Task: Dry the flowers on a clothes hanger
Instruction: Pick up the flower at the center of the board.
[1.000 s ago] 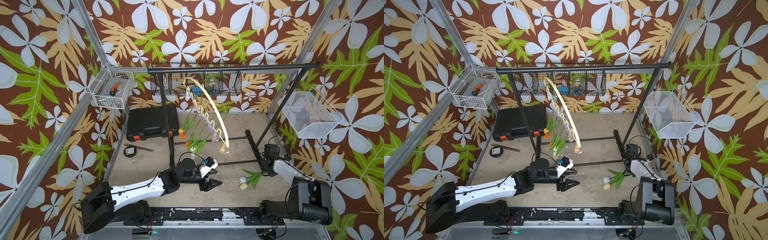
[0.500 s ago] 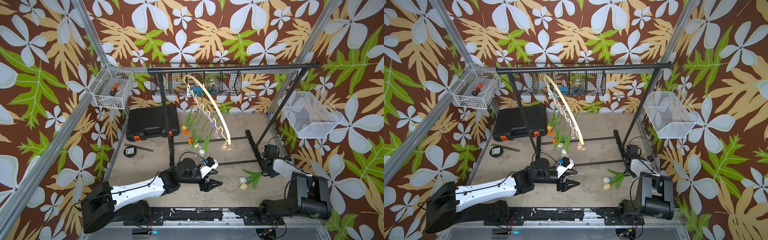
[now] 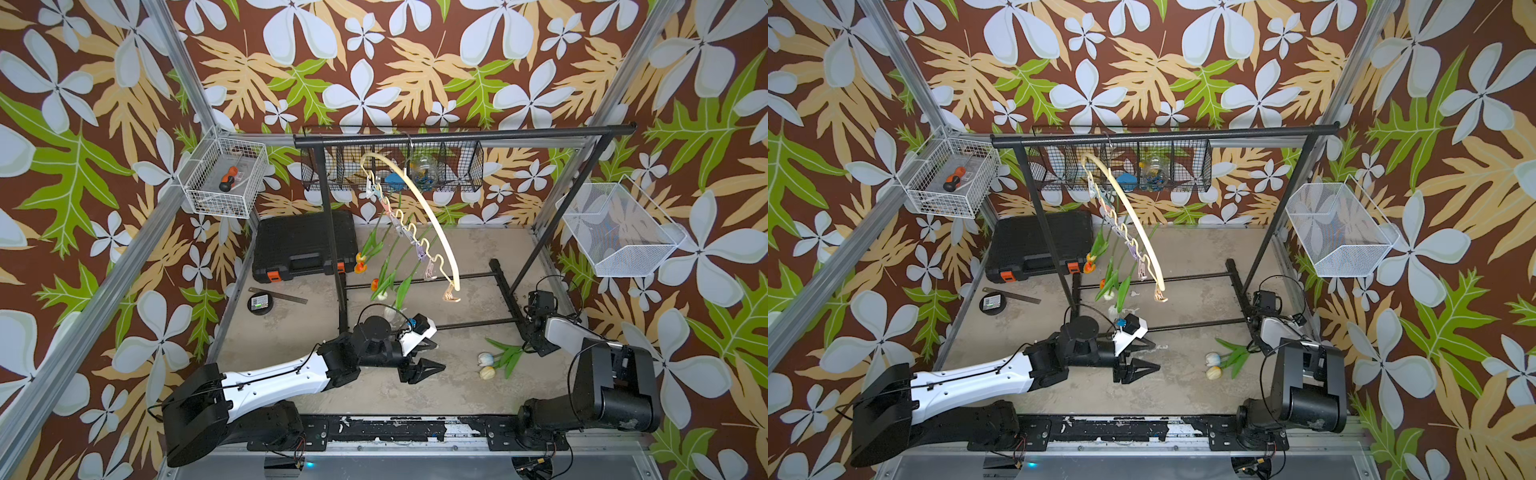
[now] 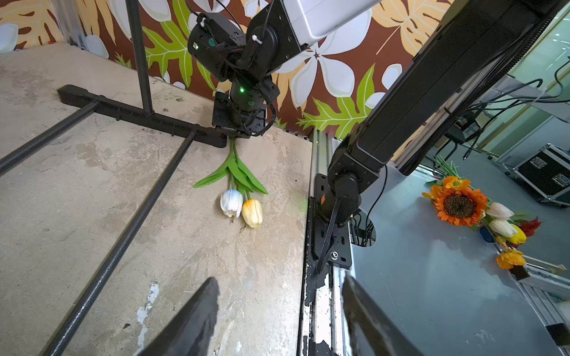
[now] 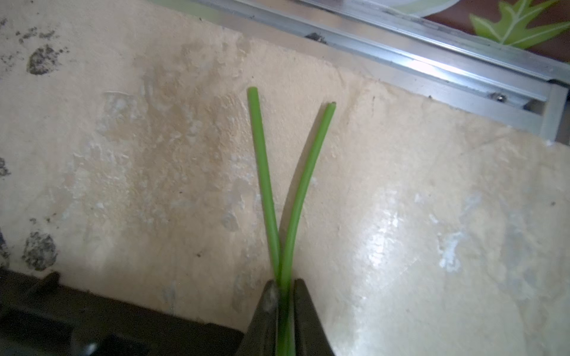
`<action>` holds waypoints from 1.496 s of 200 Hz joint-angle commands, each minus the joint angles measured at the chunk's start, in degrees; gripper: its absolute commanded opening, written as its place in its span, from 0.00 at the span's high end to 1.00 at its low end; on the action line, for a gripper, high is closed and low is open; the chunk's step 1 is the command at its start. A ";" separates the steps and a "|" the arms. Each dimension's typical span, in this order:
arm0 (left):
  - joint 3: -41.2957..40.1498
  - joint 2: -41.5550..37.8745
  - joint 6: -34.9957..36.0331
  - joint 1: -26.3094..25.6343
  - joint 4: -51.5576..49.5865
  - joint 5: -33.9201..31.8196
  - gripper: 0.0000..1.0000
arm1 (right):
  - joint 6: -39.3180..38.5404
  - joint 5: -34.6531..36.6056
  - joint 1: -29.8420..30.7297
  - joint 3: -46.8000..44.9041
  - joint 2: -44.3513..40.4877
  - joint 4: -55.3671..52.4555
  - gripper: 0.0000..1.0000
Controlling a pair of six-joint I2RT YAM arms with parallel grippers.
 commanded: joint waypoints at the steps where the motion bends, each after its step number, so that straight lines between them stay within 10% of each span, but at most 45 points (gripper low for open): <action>1: 0.03 0.32 -0.45 -0.05 1.08 0.82 0.34 | -0.81 0.64 -0.06 0.41 -0.73 -1.58 0.86; 148: 0.58 0.48 -0.58 -0.11 0.56 1.88 0.34 | -1.36 0.71 -0.30 0.43 -0.51 -1.58 0.79; 299: 0.65 0.60 -0.56 -0.04 0.47 2.18 0.34 | -4.01 1.08 -0.41 1.57 -9.86 -3.93 1.00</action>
